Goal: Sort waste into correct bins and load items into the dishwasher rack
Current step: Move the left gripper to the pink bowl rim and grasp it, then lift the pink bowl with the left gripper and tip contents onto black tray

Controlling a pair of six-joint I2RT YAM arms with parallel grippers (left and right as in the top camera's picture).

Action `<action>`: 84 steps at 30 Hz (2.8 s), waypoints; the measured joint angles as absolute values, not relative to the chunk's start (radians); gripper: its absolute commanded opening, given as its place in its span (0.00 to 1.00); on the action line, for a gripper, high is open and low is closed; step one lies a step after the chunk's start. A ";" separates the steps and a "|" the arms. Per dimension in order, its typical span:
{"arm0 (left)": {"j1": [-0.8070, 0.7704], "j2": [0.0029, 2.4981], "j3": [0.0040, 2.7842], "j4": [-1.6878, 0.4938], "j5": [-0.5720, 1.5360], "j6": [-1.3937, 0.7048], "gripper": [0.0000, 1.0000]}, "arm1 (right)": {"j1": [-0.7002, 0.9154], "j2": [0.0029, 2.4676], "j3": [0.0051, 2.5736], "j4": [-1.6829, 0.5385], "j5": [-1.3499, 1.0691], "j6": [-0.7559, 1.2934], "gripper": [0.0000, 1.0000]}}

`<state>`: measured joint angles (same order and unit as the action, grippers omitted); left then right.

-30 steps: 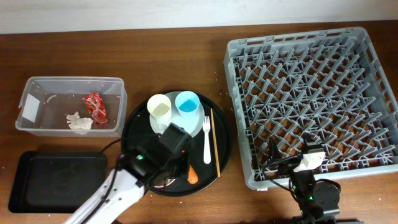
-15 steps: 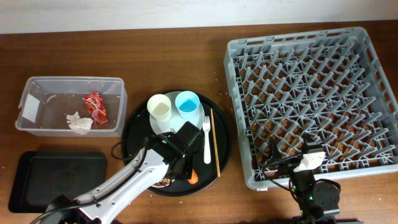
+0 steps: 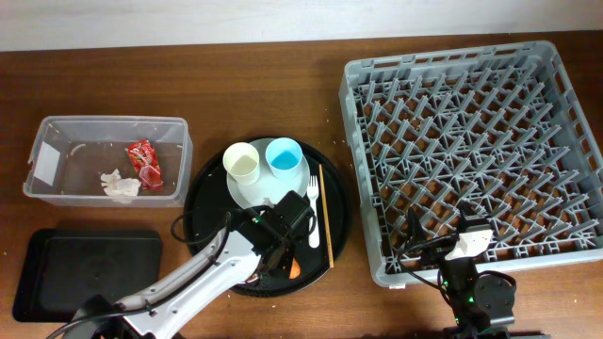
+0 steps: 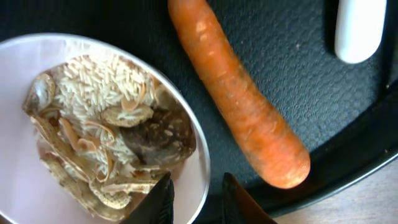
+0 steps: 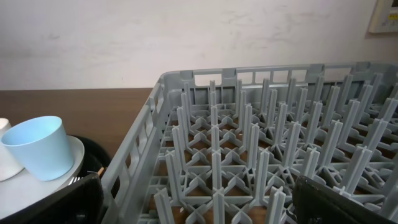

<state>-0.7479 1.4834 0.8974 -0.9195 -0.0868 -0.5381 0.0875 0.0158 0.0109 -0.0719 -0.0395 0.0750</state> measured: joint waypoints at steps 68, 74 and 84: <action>-0.583 1.580 0.972 -0.811 -0.177 -0.482 0.24 | 0.088 0.016 0.011 -0.072 -0.039 0.075 0.99; -0.583 1.580 0.972 -0.826 -0.177 -0.516 0.24 | 0.088 0.016 0.011 -0.072 -0.039 0.075 0.99; -0.583 1.581 0.939 -0.795 -0.185 -0.581 0.20 | 0.088 0.016 0.011 -0.072 -0.039 0.075 0.99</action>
